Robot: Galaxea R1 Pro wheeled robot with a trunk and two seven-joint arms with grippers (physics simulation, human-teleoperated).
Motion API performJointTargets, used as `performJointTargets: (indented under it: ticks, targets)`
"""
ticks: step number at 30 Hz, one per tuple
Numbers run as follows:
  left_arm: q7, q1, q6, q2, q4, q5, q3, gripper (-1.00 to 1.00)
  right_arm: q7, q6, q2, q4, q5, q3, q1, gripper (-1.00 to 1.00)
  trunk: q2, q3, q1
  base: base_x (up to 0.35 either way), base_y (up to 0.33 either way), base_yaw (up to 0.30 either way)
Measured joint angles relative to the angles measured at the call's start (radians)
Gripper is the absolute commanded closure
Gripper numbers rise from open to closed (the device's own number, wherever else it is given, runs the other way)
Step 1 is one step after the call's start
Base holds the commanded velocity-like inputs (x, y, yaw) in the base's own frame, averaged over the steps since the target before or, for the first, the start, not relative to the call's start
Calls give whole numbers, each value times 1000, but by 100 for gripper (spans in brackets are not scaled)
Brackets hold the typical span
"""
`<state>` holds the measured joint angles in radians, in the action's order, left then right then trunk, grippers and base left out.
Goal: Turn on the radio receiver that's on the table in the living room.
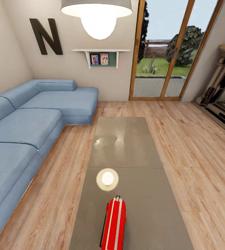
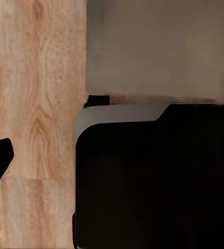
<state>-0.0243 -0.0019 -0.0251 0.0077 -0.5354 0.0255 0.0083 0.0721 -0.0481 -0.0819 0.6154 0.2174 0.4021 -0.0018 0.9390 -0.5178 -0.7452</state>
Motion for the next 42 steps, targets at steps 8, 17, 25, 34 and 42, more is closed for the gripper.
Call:
performJointTargets:
  ticks: [8,17,25,34,42]
  targets:
    - [-53,0,-326,30,-509,98,1,-100,74,-173,-43,412,0,-8,0,-100,0,0,0,0,0,0]
    - [-87,0,-516,47,-866,146,13,-100,196,-390,-63,817,0,-28,-10,-100,0,0,0,0,0,0]
    - [-88,0,-527,52,-899,147,115,-100,236,-491,-63,867,2,-32,-110,-100,0,0,0,0,0,0]
    - [-87,0,-528,63,-890,147,131,-100,190,-711,-47,948,12,-34,-219,-100,0,0,0,0,0,0]
    - [-85,0,-530,63,-890,141,131,-100,40,-881,49,957,12,-35,-274,-100,0,0,0,0,0,0]
